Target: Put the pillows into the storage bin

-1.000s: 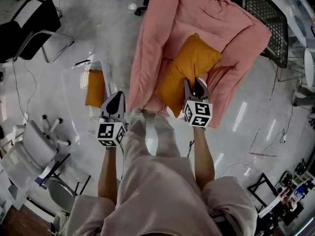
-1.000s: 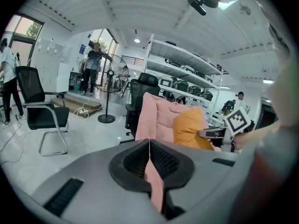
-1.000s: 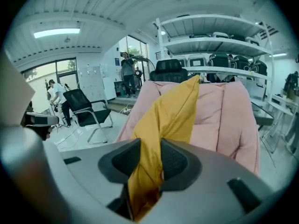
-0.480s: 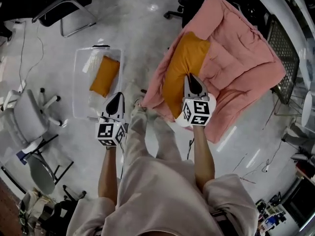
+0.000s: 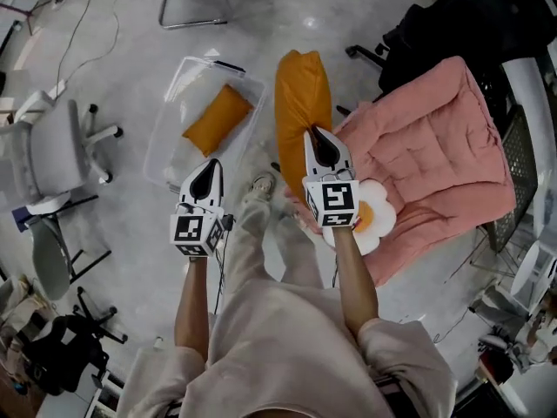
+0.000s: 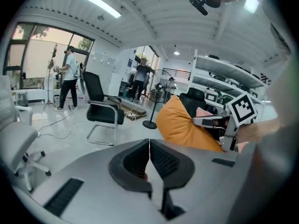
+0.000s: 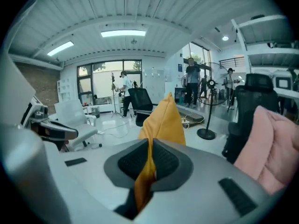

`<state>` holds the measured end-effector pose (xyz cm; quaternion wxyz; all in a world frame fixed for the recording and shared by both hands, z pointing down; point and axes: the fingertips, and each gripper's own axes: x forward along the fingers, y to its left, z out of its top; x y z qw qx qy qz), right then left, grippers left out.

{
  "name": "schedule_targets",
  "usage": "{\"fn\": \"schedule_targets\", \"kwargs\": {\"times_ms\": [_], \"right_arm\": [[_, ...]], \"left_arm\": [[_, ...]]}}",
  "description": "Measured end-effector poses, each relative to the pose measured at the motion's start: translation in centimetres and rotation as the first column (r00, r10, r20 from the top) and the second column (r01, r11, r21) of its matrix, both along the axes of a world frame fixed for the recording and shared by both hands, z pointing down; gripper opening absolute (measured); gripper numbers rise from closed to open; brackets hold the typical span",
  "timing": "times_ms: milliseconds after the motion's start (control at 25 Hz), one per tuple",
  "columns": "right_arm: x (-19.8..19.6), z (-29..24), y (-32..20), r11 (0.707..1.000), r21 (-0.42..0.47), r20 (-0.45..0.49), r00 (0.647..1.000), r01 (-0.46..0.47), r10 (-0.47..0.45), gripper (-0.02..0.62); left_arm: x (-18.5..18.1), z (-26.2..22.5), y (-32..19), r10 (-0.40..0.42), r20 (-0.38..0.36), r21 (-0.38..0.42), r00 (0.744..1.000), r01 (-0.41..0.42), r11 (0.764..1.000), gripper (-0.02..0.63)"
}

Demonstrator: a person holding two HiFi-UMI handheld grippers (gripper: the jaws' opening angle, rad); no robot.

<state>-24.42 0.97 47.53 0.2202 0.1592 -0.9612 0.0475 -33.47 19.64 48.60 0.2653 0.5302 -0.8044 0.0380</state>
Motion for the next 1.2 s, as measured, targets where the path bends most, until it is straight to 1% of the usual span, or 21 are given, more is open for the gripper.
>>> {"fn": "schedule_targets", "kwargs": {"times_ms": [80,160,240,320,360,400,440,480,600,720,840,920,1000,1080,1200], "right_arm": [[-4.0,0.5,2.1,0.998,-0.043,0.031,0.998,0.047,-0.046,0.023],[-8.2,1.6,4.6,0.99,-0.107,0.057,0.995,0.09,-0.084,0.019],[-12.5,2.8,7.7,0.974,-0.171,0.082,0.988,0.146,-0.134,0.015],[-16.3,3.3,11.2,0.95,-0.217,0.115,0.972,0.224,-0.203,0.008],[-17.8,3.4,12.9,0.935,-0.233,0.13,0.961,0.269,-0.244,0.069],[-19.0,3.5,14.4,0.919,-0.241,0.137,0.949,0.311,-0.285,0.182],[-19.8,3.7,15.6,0.908,-0.241,0.137,0.938,0.342,-0.317,0.188],[-20.1,4.1,16.6,0.901,-0.239,0.131,0.931,0.362,-0.34,0.162],[-19.4,5.7,17.8,0.895,-0.245,0.102,0.928,0.374,-0.36,0.233],[-17.8,6.1,16.5,0.914,-0.246,0.065,0.946,0.324,-0.318,0.282],[-14.9,6.2,13.3,0.937,-0.241,0.048,0.968,0.251,-0.247,0.323],[-12.2,6.6,10.5,0.95,-0.239,0.046,0.979,0.202,-0.197,0.346],[-9.1,6.8,7.8,0.963,-0.236,0.041,0.992,0.127,-0.121,0.364],[-6.1,6.9,6.0,0.972,-0.232,0.034,0.999,0.041,-0.034,0.381],[-1.1,7.0,3.7,0.971,-0.231,0.021,0.997,-0.064,0.07,0.393]], "left_arm": [[-2.5,0.2,2.7,-0.066,0.006,-0.01,0.998,0.066,0.998,0.012],[-4.6,0.6,5.7,-0.13,0.005,-0.021,0.991,0.131,0.991,0.012],[-6.4,0.8,8.6,-0.193,0.005,-0.033,0.981,0.193,0.981,0.012],[-7.9,1.1,11.3,-0.241,0.006,-0.043,0.97,0.241,0.97,0.012],[-8.5,1.3,12.5,-0.26,0.005,-0.047,0.966,0.26,0.965,0.012],[-9.1,1.5,13.6,-0.276,0.003,-0.05,0.961,0.276,0.96,0.012],[-9.4,1.8,14.5,-0.29,0.0,-0.053,0.957,0.29,0.956,0.012],[-9.6,2.1,15.2,-0.299,-0.003,-0.055,0.954,0.298,0.953,0.012],[-9.9,3.1,15.9,-0.289,-0.015,-0.055,0.957,0.287,0.956,0.012],[-10.2,2.9,14.0,-0.226,-0.028,-0.047,0.974,0.224,0.973,0.012],[-9.1,2.8,10.2,-0.137,-0.036,-0.043,0.99,0.135,0.99,0.012],[-7.4,3.2,7.1,-0.081,-0.038,-0.044,0.996,0.079,0.996,0.012],[-5.6,3.3,3.8,-0.003,-0.039,-0.041,0.999,0.001,0.999,0.012],[-4.1,3.2,1.2,0.084,-0.037,-0.035,0.996,-0.086,0.996,0.012],[-1.1,2.8,-2.0,0.182,-0.037,-0.027,0.983,-0.183,0.983,0.012]]}}
